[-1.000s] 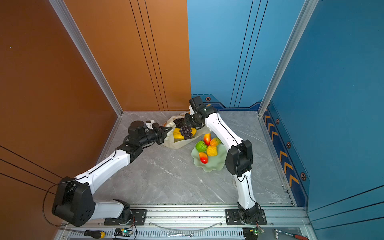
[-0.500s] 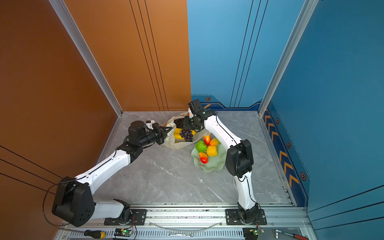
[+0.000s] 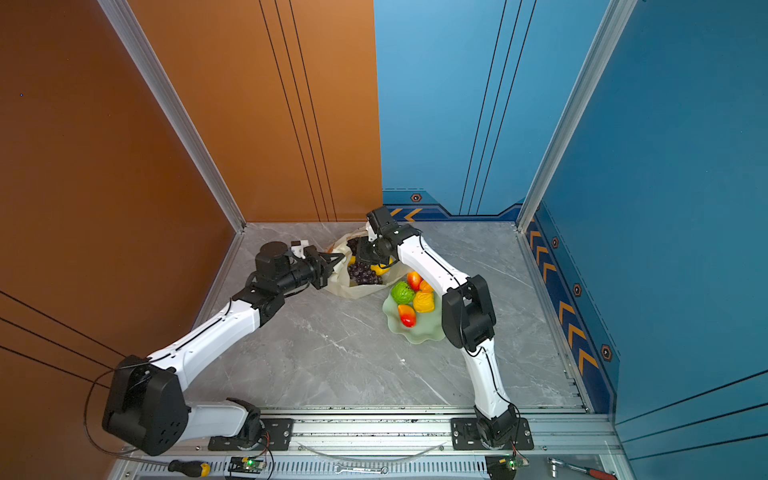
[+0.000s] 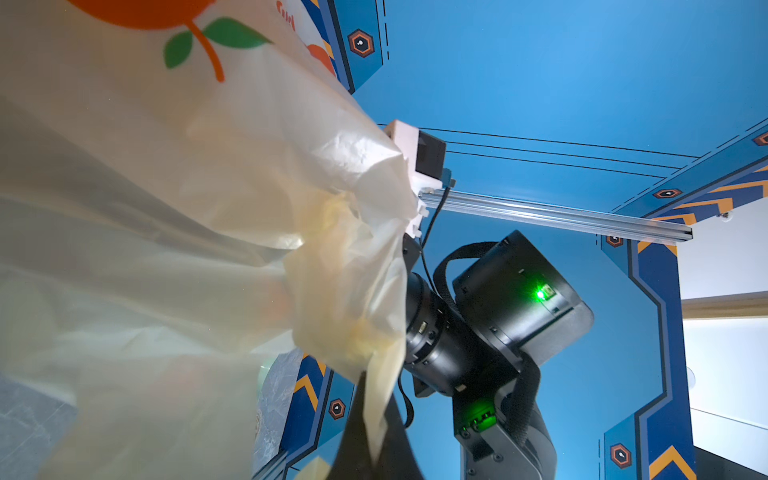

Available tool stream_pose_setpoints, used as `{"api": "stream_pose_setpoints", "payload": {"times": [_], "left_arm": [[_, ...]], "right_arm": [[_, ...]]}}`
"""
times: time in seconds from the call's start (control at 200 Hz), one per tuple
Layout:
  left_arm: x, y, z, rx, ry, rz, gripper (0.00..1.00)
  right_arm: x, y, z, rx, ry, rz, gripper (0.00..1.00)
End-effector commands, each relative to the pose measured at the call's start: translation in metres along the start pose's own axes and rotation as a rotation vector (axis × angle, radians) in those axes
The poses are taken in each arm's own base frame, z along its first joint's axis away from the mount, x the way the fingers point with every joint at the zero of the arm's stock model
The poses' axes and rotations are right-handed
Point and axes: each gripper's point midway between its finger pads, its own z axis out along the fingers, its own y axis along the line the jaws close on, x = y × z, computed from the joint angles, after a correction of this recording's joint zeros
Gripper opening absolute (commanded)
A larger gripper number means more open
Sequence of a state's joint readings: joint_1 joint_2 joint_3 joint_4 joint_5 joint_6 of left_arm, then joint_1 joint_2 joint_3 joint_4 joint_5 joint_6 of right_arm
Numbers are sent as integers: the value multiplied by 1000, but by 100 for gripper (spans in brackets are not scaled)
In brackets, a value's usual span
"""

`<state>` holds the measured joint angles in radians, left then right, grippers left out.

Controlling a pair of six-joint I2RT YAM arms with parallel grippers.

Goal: Place the fruits into the plastic bag
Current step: 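Open the right gripper inside the bag to release the grapes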

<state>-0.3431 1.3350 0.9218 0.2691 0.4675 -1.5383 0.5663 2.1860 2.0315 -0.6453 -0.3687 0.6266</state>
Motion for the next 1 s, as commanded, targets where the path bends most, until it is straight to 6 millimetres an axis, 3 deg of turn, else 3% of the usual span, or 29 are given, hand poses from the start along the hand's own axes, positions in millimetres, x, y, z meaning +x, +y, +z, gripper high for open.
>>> {"api": "stream_pose_setpoints", "payload": {"times": [0.0, 0.396, 0.811, 0.991], "left_arm": [[-5, 1, -9, 2, -29, 4, 0], [-10, 8, -11, -13, -36, -3, 0], [-18, 18, -14, -33, -33, -14, 0], [-21, 21, -14, -38, -29, -19, 0]], "right_arm": [[2, 7, 12, -45, 7, 25, 0], [11, -10, 43, -24, 44, 66, 0], [21, -26, 62, 7, 74, 90, 0], [19, -25, 62, 9, 68, 95, 18]]}}
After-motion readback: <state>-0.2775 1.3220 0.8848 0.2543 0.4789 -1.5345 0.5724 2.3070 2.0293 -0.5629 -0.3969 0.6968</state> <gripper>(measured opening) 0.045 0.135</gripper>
